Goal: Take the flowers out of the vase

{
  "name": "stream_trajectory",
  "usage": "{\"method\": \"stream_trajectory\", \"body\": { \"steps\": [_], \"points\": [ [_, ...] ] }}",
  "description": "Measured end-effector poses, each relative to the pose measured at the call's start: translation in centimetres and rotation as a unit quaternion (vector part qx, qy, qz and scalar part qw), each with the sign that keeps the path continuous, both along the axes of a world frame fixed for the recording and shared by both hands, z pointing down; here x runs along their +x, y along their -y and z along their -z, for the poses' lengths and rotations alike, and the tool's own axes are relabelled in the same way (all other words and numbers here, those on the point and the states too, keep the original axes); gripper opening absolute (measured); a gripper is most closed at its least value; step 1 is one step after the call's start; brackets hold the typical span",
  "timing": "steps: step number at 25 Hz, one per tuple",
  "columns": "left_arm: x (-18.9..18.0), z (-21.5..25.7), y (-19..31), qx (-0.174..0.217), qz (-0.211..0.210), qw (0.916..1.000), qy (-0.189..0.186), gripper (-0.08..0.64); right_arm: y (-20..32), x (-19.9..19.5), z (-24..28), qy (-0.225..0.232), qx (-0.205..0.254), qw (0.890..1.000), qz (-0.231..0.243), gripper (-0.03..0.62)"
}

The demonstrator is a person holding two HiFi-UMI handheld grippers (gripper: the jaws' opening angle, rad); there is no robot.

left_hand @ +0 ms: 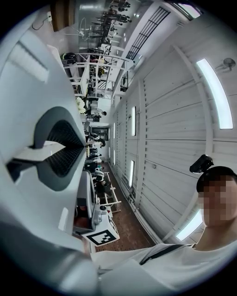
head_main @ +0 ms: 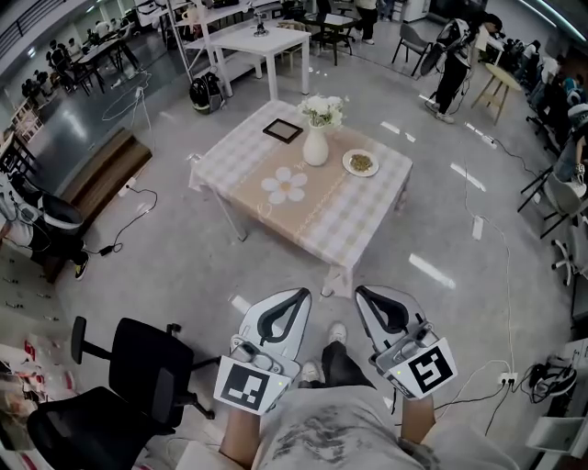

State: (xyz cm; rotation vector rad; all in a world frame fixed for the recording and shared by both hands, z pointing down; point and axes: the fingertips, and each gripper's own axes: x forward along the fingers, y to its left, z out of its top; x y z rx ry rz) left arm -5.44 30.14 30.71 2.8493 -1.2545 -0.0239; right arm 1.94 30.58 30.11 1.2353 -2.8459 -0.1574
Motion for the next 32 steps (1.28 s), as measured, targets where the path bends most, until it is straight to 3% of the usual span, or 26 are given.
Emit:
{"method": "stream_trajectory", "body": {
  "steps": [32],
  "points": [
    [4.4,-1.0,17.2,-0.017,0.059,0.998,0.01,0.009,18.7,3.3,-1.3,0.011,-0.019,0.997,0.074,0.017]
  ]
}}
